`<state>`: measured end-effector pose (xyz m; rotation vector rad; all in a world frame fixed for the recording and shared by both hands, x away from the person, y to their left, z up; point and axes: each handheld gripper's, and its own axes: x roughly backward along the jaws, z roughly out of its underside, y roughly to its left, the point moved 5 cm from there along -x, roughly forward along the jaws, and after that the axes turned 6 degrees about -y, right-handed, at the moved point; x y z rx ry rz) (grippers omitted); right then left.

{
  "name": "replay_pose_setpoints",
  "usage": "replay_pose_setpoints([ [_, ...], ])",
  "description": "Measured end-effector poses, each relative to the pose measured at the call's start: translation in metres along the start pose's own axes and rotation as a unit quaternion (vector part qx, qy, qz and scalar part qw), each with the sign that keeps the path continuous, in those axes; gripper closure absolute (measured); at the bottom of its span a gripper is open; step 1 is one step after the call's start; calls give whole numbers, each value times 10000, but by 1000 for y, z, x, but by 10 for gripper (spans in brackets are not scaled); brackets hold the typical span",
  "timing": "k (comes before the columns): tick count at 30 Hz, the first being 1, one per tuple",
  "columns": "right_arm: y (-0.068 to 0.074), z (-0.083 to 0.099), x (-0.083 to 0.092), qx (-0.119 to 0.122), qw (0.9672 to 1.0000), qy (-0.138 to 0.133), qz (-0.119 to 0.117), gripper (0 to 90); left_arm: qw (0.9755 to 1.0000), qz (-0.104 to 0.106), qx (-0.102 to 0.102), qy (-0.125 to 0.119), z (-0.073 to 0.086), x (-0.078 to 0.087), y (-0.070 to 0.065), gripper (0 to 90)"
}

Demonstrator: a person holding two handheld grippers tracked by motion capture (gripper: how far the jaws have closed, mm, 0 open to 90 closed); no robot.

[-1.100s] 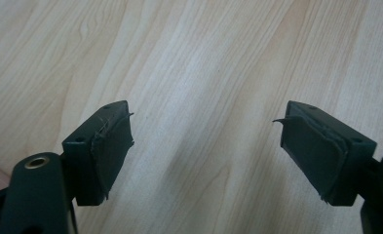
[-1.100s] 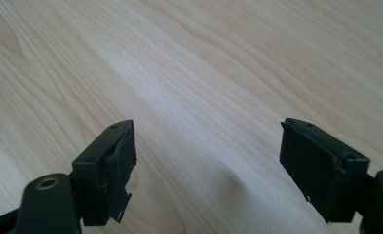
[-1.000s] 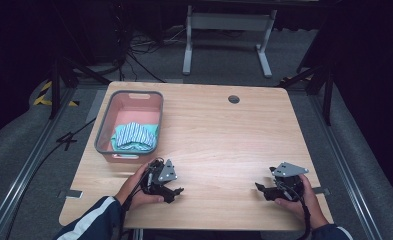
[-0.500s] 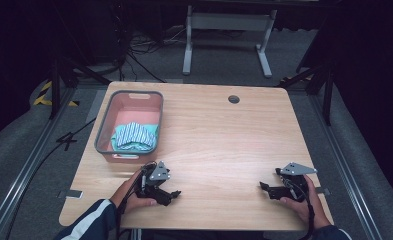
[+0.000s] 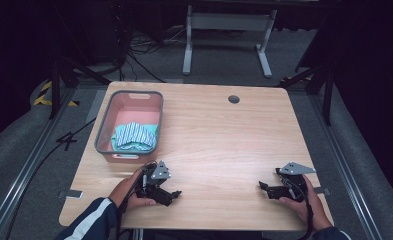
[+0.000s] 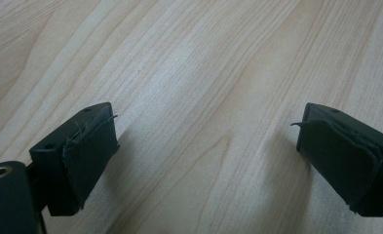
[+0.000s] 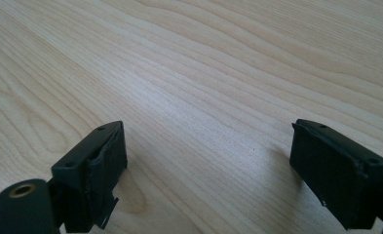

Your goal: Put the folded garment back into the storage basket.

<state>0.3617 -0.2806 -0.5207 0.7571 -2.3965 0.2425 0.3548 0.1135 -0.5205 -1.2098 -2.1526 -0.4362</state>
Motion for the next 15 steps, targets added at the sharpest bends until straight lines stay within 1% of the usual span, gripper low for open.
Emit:
replay_pose_setpoints([
  [15,0,0,0,12,10000,5,-4,140,10000,-7,9,6,0,-1,0,68],
])
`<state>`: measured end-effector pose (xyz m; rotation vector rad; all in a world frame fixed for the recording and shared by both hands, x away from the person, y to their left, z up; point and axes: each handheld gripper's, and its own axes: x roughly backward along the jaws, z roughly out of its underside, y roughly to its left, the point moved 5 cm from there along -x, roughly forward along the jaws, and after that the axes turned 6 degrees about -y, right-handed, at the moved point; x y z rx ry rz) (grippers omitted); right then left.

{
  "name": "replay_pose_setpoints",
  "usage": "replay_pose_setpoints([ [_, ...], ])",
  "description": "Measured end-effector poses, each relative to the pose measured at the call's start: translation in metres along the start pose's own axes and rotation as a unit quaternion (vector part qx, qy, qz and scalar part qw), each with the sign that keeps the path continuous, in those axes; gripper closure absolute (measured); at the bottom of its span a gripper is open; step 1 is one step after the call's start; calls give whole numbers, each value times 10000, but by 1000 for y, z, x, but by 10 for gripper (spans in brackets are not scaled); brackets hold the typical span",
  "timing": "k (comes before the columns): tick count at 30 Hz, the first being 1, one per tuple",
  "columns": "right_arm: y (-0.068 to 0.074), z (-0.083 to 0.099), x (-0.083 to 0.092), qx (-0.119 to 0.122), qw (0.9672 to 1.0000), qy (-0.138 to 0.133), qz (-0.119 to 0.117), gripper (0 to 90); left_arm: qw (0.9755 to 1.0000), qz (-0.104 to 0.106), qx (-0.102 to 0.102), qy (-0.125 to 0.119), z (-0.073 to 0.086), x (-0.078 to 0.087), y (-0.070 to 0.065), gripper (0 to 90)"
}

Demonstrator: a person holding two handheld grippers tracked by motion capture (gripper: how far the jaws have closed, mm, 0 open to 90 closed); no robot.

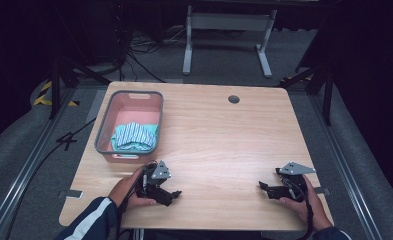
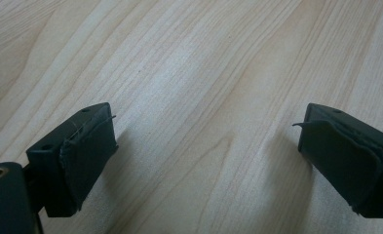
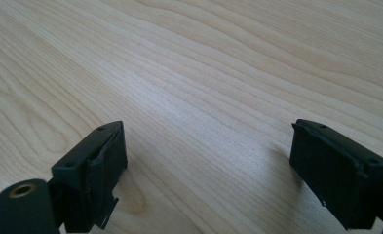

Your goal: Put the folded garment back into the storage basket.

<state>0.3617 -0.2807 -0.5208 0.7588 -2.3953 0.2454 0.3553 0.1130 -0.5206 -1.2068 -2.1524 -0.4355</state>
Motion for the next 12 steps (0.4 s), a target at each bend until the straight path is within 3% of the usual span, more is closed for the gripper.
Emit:
replay_pose_setpoints([
  [12,-1,0,-1,24,10000,4,-25,134,10000,0,-6,4,0,0,0,65],
])
